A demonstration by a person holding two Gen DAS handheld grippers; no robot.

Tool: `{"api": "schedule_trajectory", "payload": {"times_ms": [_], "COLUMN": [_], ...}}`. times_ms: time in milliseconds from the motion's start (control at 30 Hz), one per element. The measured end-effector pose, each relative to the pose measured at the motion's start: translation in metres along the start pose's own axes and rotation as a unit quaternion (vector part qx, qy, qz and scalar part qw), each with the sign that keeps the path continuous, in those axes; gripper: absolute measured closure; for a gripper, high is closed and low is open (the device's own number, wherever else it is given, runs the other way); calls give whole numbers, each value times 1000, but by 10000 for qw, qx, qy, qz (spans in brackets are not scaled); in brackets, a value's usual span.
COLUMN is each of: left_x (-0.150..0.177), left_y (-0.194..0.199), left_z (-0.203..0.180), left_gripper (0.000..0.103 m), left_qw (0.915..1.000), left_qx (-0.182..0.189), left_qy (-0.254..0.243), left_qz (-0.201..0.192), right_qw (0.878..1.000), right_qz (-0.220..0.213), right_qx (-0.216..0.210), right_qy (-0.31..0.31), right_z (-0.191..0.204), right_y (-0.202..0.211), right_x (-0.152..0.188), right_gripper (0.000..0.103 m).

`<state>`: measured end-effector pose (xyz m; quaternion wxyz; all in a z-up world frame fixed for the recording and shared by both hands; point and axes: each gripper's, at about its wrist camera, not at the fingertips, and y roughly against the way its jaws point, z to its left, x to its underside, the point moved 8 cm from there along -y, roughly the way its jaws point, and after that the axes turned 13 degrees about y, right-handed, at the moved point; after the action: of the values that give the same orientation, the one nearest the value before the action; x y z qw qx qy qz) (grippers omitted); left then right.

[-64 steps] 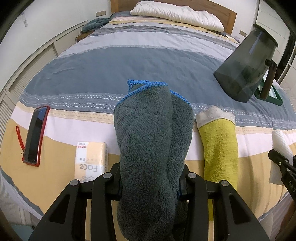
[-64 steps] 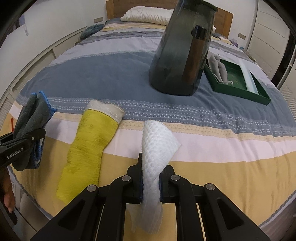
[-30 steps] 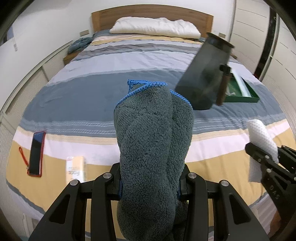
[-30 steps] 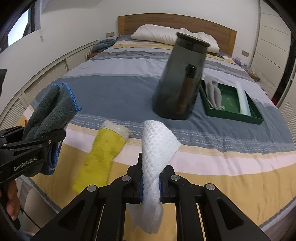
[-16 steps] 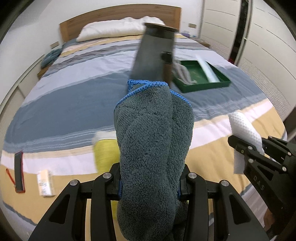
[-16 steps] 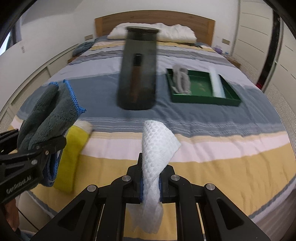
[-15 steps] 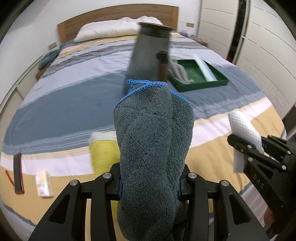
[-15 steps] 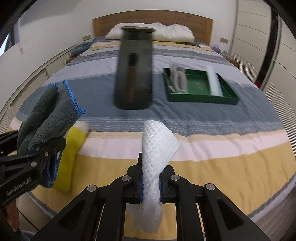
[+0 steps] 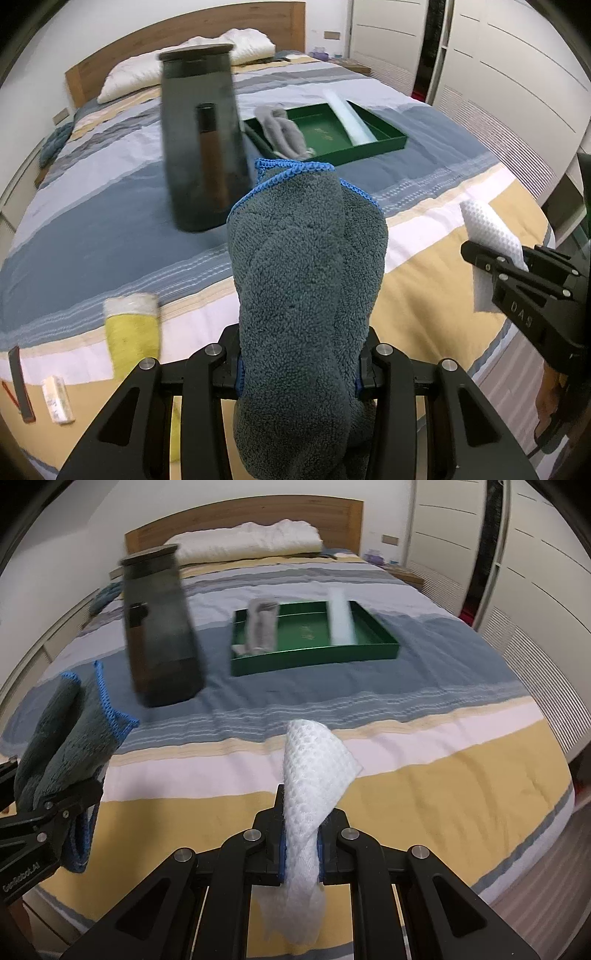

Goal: Organize soft objects
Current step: 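Carry the green towel with the left tool while the right tool carries the white cloth over the tray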

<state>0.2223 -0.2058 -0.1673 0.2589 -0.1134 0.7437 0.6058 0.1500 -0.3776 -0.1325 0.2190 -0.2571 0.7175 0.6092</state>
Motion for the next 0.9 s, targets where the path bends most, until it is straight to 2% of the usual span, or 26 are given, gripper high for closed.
{"api": "schedule_trajectory", "payload": {"times_ms": [433,700,900], "left_x": [-30,-59,-95], "left_y": [-39,-69,-90], "left_z": [-62,-93,-103], "left_gripper": [68,67,67], "left_qw": [9991,9987,9988], "left_qx": [272,431,466], "left_qy": [-283,-213,59], "left_qz": [126,188,111], "right_qw": [9994,9987,9978], "right_qz": [-2,-178,-348], "right_qx": [315,478,552], "right_qy": [-173,-93,70], "right_z": [-62,-90,-103], "right_y": [-31,-52,-71], "right_x": [-18,-55,-88], "right_gripper": [93,93,93]}}
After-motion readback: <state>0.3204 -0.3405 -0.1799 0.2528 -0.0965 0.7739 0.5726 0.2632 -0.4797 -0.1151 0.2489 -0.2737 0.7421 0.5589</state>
